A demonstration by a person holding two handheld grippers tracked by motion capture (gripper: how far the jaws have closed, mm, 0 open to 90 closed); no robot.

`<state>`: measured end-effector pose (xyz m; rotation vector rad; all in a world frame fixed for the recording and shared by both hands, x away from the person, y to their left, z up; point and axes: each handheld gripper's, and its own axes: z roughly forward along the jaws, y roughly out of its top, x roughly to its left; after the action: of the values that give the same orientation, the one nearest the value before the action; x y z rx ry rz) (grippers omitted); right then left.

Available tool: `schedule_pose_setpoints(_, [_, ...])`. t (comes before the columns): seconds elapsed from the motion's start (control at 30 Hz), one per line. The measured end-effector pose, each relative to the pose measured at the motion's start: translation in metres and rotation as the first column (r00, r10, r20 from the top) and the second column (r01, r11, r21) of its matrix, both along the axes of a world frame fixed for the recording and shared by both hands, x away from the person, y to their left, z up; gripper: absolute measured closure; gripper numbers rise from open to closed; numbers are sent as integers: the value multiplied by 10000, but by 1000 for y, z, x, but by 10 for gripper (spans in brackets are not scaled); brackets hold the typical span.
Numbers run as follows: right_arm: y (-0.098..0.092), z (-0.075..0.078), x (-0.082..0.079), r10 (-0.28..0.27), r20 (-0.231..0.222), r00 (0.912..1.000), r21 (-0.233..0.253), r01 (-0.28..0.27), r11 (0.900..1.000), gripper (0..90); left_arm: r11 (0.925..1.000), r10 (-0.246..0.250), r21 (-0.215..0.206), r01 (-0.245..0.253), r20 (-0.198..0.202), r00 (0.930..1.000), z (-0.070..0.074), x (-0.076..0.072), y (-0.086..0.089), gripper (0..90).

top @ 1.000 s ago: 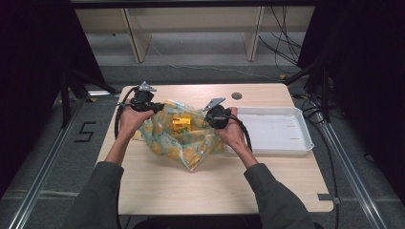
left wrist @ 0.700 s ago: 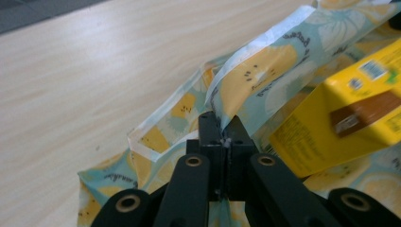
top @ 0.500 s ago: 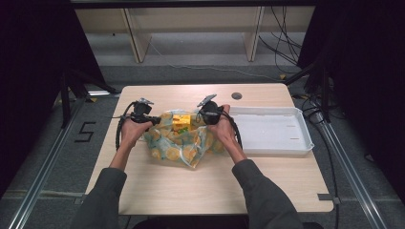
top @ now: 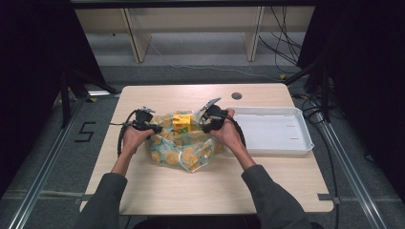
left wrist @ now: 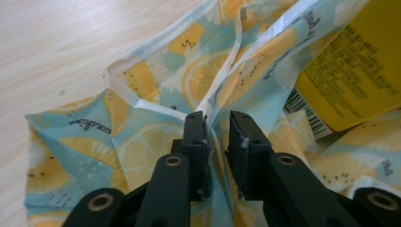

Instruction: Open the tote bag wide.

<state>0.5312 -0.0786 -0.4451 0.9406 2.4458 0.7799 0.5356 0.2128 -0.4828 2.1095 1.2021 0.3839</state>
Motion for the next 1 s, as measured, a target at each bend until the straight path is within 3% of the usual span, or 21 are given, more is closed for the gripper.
schedule_pose_setpoints(0.07, [-9,13,-11,16,331,9995,679,-39,9977,401,9999,-113,125,112,62,9999,6,-1,2,706])
schedule_pose_setpoints(0.1, [-9,13,-11,16,331,9995,679,-39,9977,401,10000,21,-7,-21,149,9999,8,-2,2,706])
schedule_pose_setpoints(0.13, [-14,20,-19,106,614,9981,1257,-183,9919,467,10000,54,-75,-52,286,9996,12,-4,2,638])
schedule_pose_setpoints(0.17, [-14,20,-19,106,614,9981,1257,-183,9919,467,10000,54,-75,-52,286,9996,12,-4,2,613])
schedule_pose_setpoints(0.23, [-16,22,-26,260,360,9990,998,-295,9946,534,9999,-1,-140,6,378,9993,17,-7,3,601])
schedule_pose_setpoints(0.27, [-15,15,-28,442,245,9987,738,-459,9962,650,10000,-78,65,75,474,9988,21,-9,5,568])
schedule_pose_setpoints(0.33, [-15,11,-29,332,285,9990,634,-350,9974,698,9998,-147,164,137,600,9981,27,-13,7,561])
schedule_pose_setpoints(0.37, [-16,7,-28,584,221,9980,162,-588,9981,787,9996,-234,188,223,635,9977,29,-15,8,568])
schedule_pose_setpoints(0.47, [-16,-7,-26,139,28,9999,218,-140,9997,890,9988,-433,264,417,650,9969,33,-21,11,701])
schedule_pose_setpoints(0.67, [-15,-27,-24,20,-767,9970,-582,-65,9983,900,9992,-337,249,326,457,9984,18,-21,10,856])
schedule_pose_setpoints(0.87, [-9,-37,-31,-81,-1028,9947,-981,-20,9952,900,9992,-25,402,22,82,10000,-6,-14,7,868])
schedule_pose_setpoints(1.0, [-8,-43,-33,46,-1069,9943,-1157,-170,9931,878,9996,137,248,-139,99,9999,-8,-14,6,833])
